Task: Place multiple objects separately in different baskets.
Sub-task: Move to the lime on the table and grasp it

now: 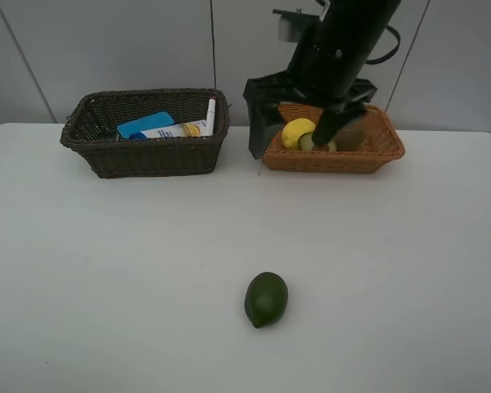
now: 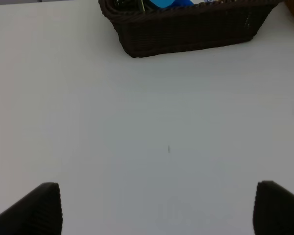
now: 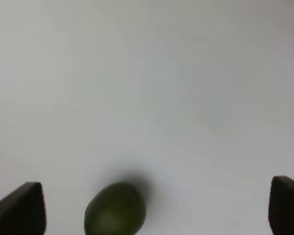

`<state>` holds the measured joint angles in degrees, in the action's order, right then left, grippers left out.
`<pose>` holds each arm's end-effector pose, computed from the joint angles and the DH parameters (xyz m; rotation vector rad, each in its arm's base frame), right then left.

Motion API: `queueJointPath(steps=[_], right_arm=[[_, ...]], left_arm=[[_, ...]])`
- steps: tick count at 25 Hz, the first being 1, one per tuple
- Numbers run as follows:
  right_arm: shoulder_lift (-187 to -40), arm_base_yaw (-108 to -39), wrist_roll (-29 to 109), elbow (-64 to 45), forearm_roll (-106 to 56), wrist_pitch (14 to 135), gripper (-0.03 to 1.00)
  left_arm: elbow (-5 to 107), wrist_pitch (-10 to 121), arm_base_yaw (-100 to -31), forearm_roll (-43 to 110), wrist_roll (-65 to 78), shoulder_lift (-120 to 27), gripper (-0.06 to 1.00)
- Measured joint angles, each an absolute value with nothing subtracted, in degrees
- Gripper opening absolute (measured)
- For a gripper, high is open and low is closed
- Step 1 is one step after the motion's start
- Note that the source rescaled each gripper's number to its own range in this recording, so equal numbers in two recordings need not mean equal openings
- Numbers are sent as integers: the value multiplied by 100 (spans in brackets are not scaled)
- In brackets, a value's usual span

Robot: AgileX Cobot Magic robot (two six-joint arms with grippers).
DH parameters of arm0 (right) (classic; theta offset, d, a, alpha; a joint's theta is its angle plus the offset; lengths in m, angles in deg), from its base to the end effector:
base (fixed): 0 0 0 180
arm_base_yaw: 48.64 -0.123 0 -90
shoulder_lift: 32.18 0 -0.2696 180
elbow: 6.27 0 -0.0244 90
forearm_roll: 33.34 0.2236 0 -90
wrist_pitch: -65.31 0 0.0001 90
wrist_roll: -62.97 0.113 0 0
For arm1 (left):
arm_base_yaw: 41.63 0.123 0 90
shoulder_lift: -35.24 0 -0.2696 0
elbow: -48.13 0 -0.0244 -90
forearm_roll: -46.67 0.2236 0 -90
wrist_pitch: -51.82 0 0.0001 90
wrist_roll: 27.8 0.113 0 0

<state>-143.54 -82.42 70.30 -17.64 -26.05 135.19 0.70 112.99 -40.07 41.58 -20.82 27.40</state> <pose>0.2772 0.2017 0.2489 -0.6394 2.9390 0.2675 0.0039 -0.0087 0.2571 0.1014 2.0266 -0.0121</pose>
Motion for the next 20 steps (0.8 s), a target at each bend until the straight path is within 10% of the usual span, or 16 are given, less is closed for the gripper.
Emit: queueJointPath(steps=[20], right_arm=[[-14329, -9102, 8174, 203, -1738, 12848, 100]], left_arm=[[70, 11299, -4007, 4158, -2082, 2740, 100]])
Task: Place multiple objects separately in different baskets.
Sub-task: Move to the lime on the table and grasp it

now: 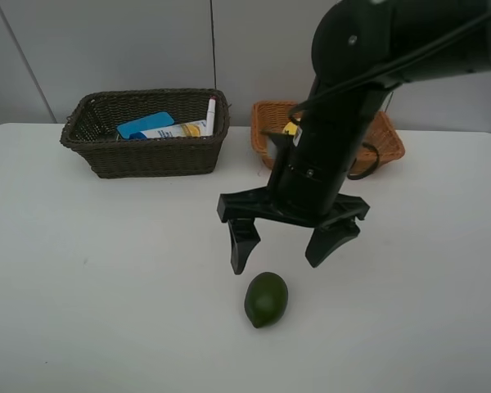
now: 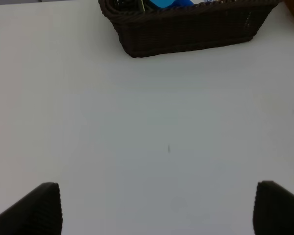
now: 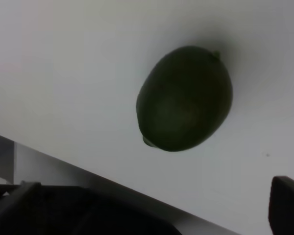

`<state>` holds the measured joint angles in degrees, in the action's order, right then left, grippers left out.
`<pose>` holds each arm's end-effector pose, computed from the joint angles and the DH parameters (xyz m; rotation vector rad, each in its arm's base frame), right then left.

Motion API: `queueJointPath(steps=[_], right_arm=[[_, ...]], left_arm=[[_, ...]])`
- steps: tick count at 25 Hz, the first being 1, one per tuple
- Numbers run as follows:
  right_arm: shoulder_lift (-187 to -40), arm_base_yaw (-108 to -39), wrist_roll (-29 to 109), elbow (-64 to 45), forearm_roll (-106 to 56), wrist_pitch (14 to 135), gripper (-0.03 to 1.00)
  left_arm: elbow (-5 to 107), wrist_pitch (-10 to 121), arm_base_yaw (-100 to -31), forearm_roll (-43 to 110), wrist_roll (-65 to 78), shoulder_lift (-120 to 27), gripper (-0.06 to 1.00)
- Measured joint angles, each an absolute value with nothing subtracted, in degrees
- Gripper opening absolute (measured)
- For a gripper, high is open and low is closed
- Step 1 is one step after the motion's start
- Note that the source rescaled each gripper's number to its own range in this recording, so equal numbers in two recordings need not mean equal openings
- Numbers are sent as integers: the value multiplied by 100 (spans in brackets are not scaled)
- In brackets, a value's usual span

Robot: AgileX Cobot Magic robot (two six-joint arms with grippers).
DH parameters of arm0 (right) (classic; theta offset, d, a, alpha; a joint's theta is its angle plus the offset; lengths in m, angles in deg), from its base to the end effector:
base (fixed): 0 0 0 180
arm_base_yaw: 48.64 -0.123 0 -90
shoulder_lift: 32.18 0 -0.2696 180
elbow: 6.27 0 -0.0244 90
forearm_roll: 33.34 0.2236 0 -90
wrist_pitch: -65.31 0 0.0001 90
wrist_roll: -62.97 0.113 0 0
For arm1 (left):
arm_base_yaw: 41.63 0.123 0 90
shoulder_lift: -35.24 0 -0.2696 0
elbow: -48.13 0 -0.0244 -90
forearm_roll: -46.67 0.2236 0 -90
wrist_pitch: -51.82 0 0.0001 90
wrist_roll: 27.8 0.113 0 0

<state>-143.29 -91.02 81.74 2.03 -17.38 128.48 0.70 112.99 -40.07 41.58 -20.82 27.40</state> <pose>0.2033 0.2231 0.1765 0.4139 -2.9361 -0.2811 0.0039 -0.0087 0.2571 0.1014 2.0266 -0.0121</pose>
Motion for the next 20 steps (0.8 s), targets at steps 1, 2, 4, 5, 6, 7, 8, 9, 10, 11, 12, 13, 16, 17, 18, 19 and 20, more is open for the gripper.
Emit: queueJointPath(steps=[1, 2, 4, 5, 6, 7, 8, 9, 10, 11, 12, 13, 16, 17, 18, 19, 20], right_arm=[[-14426, -9102, 8174, 203, -1691, 12826, 100], [-14516, -9102, 8174, 203, -1654, 12812, 100], [-14724, -9102, 8174, 203, -1572, 12793, 100], [-14803, -9102, 8174, 203, -1557, 12769, 100], [-14888, -9102, 8174, 203, -1548, 12754, 100], [-14967, -9102, 8174, 203, -1548, 12741, 100], [-15034, -9102, 8174, 203, -1548, 12726, 100], [-15079, -9102, 8174, 203, -1548, 12712, 100], [-15123, -9102, 8174, 203, -1548, 12691, 100], [-15163, -9102, 8174, 203, -1543, 12658, 100], [-15193, -9102, 8174, 203, -1535, 12631, 100], [-15244, -9102, 8174, 203, -1535, 12625, 100], [-15379, -9102, 8174, 203, -1530, 12574, 100], [-15435, -9102, 8174, 203, -1530, 12545, 100], [-15487, -9102, 8174, 203, -1530, 12501, 100], [-15534, -9102, 8174, 203, -1530, 12467, 100], [-15587, -9102, 8174, 203, -1530, 12439, 100]], left_arm=[[70, 11299, -4007, 4158, -2082, 2740, 100], [70, 11299, -4007, 4158, -2082, 2740, 100], [70, 11299, -4007, 4158, -2082, 2740, 100], [70, 11299, -4007, 4158, -2082, 2740, 100], [70, 11299, -4007, 4158, -2082, 2740, 100], [70, 11299, -4007, 4158, -2082, 2740, 100], [70, 11299, -4007, 4158, -2082, 2740, 100], [70, 11299, -4007, 4158, -2082, 2740, 100], [70, 11299, -4007, 4158, -2082, 2740, 100], [70, 11299, -4007, 4158, -2082, 2740, 100], [70, 11299, -4007, 4158, -2082, 2740, 100], [70, 11299, -4007, 4158, -2082, 2740, 100], [70, 11299, -4007, 4158, -2082, 2740, 100], [70, 11299, -4007, 4158, -2082, 2740, 100], [70, 11299, -4007, 4158, -2082, 2740, 100], [70, 11299, -4007, 4158, -2082, 2740, 100], [70, 11299, -4007, 4158, -2082, 2740, 100]])
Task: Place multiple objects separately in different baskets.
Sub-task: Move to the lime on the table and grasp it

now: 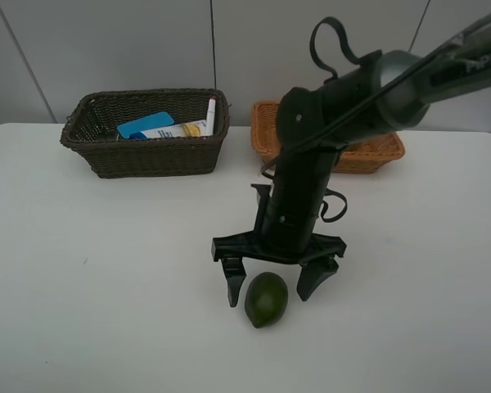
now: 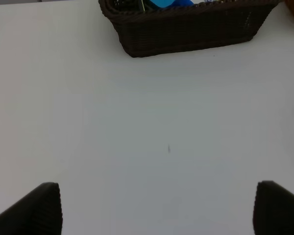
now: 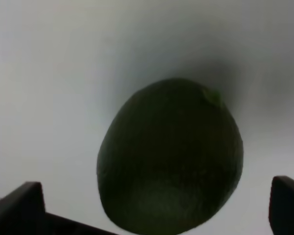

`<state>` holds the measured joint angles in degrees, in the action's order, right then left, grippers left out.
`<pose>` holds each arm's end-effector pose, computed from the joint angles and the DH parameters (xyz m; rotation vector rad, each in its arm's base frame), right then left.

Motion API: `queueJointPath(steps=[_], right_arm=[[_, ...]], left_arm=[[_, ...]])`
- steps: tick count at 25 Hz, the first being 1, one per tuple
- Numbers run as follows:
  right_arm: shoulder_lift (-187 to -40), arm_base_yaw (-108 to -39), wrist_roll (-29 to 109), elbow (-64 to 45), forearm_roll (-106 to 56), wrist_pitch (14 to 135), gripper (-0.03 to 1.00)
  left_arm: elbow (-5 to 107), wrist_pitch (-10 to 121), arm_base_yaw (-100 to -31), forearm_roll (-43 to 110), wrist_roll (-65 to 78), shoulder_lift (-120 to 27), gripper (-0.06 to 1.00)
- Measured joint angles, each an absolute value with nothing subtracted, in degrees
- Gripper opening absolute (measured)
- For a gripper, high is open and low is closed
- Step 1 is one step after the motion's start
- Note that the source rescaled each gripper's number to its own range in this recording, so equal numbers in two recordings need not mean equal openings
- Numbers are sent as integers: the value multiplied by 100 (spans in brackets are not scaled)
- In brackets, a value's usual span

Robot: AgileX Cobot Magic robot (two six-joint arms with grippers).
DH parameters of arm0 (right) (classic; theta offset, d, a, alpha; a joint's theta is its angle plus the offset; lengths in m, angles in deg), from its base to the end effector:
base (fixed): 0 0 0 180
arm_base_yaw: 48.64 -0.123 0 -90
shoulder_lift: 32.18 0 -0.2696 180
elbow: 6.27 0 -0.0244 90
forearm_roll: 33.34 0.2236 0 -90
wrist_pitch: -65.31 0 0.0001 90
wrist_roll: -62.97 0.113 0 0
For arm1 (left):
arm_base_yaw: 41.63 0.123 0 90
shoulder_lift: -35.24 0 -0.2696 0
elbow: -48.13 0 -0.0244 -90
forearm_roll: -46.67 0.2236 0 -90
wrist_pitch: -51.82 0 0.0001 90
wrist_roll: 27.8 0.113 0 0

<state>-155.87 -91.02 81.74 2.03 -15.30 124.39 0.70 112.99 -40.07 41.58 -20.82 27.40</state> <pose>0.2113 0.2335 0.1085 0.3165 -2.8253 -0.1731 0.0039 -0.0087 0.2571 0.1014 2.0266 -0.0121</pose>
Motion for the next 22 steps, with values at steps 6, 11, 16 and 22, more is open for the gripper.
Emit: queueJointPath(steps=[6, 11, 16, 22], right_arm=[[-15802, -9102, 8174, 203, -1531, 12316, 100], [-15900, -9102, 8174, 203, -1537, 12212, 100], [-15905, -9102, 8174, 203, -1552, 12178, 100], [-15906, -9102, 8174, 203, -1594, 12176, 82]], left_arm=[[70, 11299, -4007, 4158, -2082, 2740, 100], [70, 11299, -4007, 4158, -2082, 2740, 100], [70, 11299, -4007, 4158, -2082, 2740, 100], [70, 11299, -4007, 4158, -2082, 2740, 100]])
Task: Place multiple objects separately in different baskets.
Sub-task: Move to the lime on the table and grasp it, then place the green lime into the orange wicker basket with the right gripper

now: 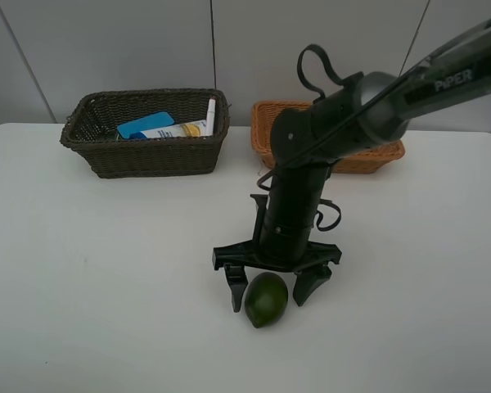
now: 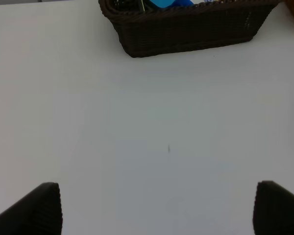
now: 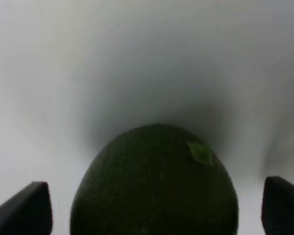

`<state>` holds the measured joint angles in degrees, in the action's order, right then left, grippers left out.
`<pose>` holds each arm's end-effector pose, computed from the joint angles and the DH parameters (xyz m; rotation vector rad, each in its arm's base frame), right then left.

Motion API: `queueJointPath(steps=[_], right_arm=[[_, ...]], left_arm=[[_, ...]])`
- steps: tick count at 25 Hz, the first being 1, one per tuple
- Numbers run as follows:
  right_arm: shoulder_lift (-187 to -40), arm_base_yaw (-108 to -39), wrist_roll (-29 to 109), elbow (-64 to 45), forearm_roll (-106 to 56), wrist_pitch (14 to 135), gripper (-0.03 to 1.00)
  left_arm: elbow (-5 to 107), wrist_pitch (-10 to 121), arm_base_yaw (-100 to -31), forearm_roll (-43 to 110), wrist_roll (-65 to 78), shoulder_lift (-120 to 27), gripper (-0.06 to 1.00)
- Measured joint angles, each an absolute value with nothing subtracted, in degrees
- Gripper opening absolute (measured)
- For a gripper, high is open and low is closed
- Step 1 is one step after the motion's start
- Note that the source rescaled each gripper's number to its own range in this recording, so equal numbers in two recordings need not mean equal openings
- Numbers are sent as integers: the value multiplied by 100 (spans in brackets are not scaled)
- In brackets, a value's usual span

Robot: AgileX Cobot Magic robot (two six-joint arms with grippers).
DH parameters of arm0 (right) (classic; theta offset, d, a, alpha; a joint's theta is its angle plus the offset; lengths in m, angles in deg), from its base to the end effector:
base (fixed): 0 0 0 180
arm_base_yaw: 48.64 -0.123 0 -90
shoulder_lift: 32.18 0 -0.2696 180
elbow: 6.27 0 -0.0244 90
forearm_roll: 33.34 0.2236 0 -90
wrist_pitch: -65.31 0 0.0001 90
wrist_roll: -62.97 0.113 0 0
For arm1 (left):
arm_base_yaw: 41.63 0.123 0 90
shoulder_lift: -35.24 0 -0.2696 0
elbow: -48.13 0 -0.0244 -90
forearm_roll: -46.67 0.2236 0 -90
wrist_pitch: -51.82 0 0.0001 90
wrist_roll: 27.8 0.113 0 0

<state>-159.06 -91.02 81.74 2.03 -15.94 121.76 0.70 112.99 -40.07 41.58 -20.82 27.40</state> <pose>0.2151 0.2344 0.0896 0.3089 -2.8287 -0.1432 0.0039 -0.0087 0.2571 0.1014 2.0266 -0.0121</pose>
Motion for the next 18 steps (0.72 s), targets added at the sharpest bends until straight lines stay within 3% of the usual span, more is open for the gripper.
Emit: queueJointPath(steps=[2, 3, 18], right_arm=[[-15906, -9102, 8174, 203, -1606, 12176, 63], [-15906, -9102, 8174, 203, -1618, 12176, 61], [-15096, -9102, 8174, -296, -2200, 12971, 61]], left_arm=[[70, 11299, -4007, 4158, -2082, 2740, 100], [70, 11299, -4007, 4158, -2082, 2740, 100], [70, 11299, -4007, 4158, -2082, 2740, 100]])
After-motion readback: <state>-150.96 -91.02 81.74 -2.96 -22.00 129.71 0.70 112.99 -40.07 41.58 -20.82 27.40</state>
